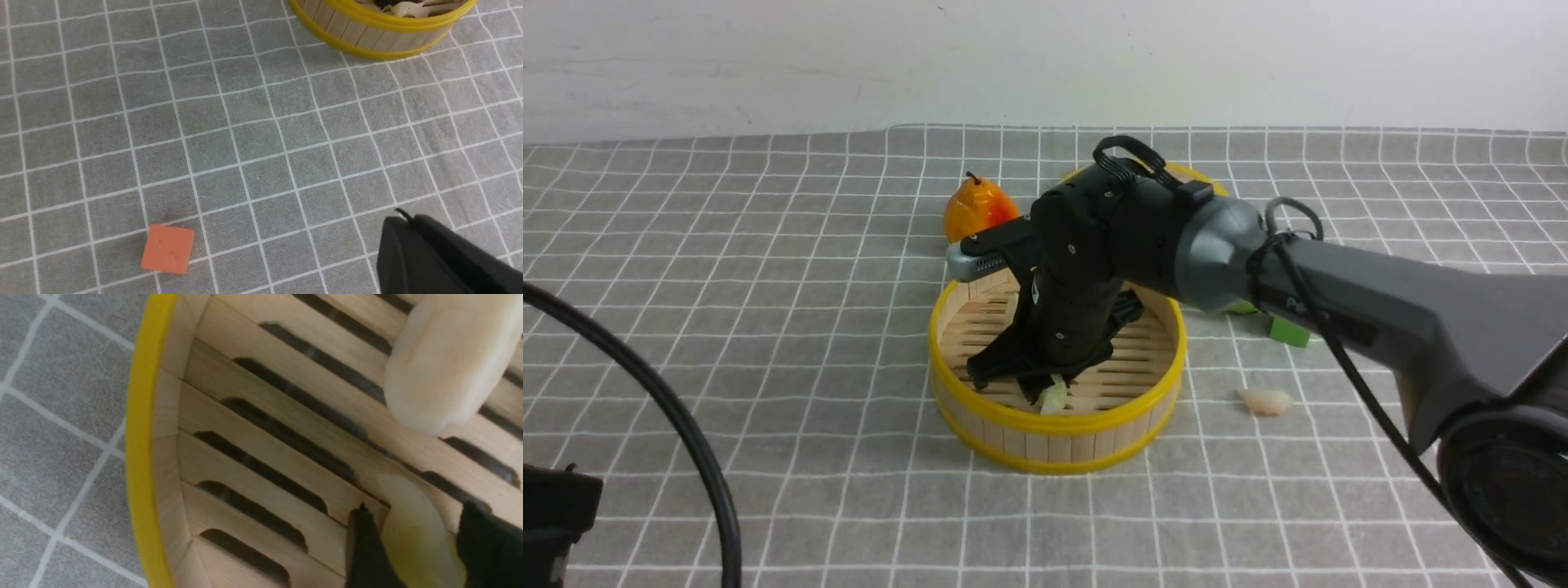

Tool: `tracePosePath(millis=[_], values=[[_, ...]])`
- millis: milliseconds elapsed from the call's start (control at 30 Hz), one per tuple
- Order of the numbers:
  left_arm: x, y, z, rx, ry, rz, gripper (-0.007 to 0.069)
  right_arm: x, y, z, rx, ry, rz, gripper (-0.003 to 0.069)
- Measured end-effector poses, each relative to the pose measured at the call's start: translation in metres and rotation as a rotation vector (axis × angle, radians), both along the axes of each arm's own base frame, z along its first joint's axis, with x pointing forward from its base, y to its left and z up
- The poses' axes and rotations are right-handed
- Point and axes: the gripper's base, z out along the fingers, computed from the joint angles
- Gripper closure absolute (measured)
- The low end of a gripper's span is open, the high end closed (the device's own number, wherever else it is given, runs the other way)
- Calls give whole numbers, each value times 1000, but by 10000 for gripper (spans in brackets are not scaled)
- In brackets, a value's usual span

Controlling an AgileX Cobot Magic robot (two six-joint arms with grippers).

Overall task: Put the dumplings into the steamer on the table with the grey tablecloth.
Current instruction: 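Place the dumpling in the bamboo steamer basket with the right gripper, then reach for and grasp a dumpling lying on the table beside the steamer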

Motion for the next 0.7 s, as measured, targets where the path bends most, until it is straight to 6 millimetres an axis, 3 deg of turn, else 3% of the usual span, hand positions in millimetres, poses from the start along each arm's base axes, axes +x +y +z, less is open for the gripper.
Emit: tracePosePath(millis=[33,133,167,233,400,500,600,700], values=[[0,0,0,2,-1,1,638,0,0,4,-3,6,-1,262],[0,0,0,3,-1,1,638,-3,-2,18,-23,18,17,204],[0,0,0,4,-1,1,638,-6,-5,29,-39,20,42,183],[0,0,0,6,4,1,635,-20,-17,72,-70,3,118,153],[0,1,0,7,5,1,634,-39,-54,130,-73,-64,164,161],[-1,1,0,6,3,2,634,-47,-94,129,-108,-18,115,175],[-2,1,0,7,5,2,634,-51,-141,114,-130,25,47,180],[-2,1,0,7,4,2,634,-47,-176,94,-131,36,19,181]])
